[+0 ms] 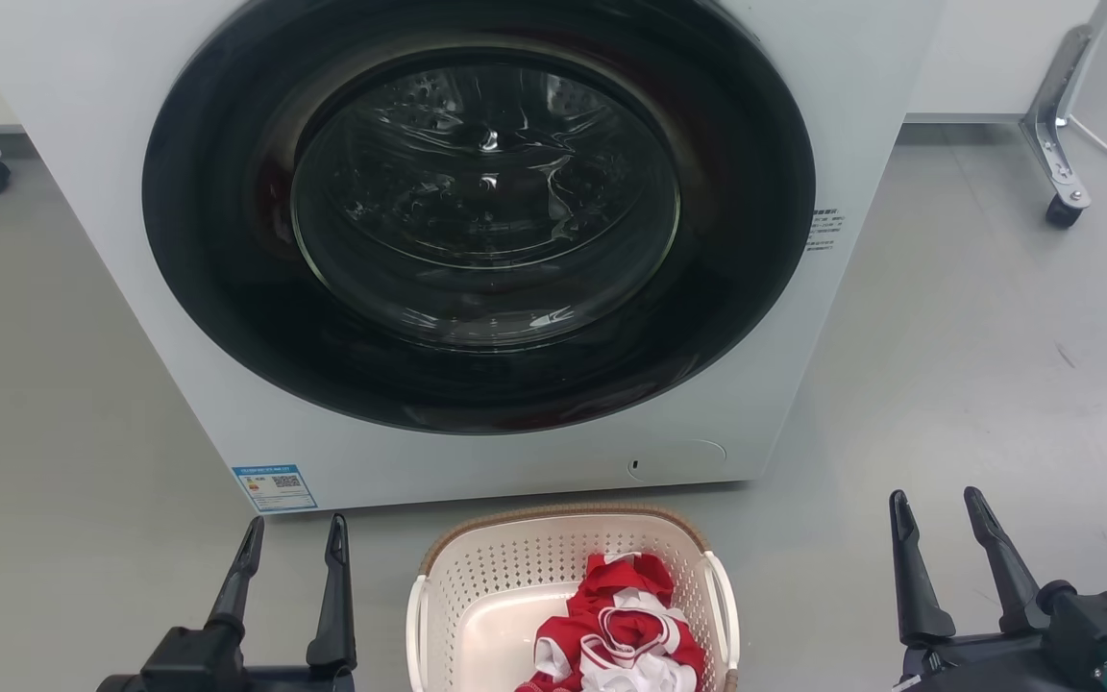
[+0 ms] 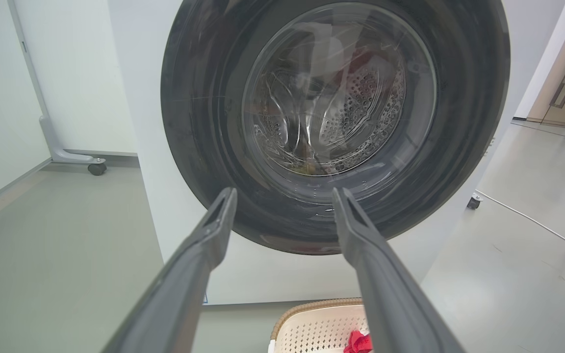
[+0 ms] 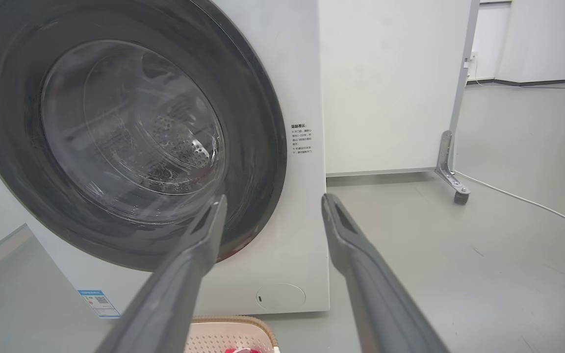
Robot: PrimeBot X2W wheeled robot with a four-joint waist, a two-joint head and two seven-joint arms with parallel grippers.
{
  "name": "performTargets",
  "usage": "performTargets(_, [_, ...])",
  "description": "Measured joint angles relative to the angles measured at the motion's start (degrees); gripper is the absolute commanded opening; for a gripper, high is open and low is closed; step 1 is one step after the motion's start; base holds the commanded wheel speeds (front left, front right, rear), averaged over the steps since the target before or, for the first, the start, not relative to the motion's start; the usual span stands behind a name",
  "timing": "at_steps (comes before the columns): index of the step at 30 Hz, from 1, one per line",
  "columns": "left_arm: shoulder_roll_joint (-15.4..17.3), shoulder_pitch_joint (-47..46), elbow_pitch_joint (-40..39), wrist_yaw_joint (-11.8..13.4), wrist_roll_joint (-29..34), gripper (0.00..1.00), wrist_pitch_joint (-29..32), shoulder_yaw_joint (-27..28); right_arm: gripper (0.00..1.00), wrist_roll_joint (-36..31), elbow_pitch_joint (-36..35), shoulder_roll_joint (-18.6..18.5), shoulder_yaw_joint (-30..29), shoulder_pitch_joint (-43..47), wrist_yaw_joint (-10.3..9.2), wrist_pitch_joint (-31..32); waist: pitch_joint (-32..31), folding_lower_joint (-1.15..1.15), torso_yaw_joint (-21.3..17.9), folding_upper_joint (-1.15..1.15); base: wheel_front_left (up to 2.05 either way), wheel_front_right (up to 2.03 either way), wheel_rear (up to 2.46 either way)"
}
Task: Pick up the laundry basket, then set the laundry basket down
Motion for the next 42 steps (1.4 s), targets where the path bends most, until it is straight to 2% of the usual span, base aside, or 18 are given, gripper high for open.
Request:
performTargets(14, [-0.7, 0.2, -0.7, 0.0, 2.1, 1.0, 1.5, 0.8, 1.0, -0.5, -0.6, -0.1, -0.3, 0.2, -0.04, 0.0, 0.1, 0.0, 0.0, 0.0, 0.0, 0.0, 0.0])
performTargets(15, [-0.8, 0.3, -0.1, -0.1, 2.0, 0.0, 1.5, 0.8, 0.0, -0.5, -0.1, 0.0, -0.2, 0.2, -0.04, 0.1, 0.1, 0.0, 0.0, 0.0, 0.0, 0.0, 0.0])
performTargets(25, [-1.3, 1.3, 2.2, -0.7, -0.2, 0.0, 2.2, 1.5, 0.0, 1.9, 2.3, 1.2, -1.0, 1.3, 0.54, 1.2, 0.0, 0.0, 0.0, 0.0, 0.0, 0.0, 0.0])
performTargets(42, [-2.1, 0.7, 4.1, -3.2, -14.1, 0.0, 5.7, 4.8, 0.0, 15.4, 4.3, 3.0, -5.0, 0.5, 2.57, 5.3, -0.4, 0.0, 0.0, 0.0, 0.0, 0.0, 0.0])
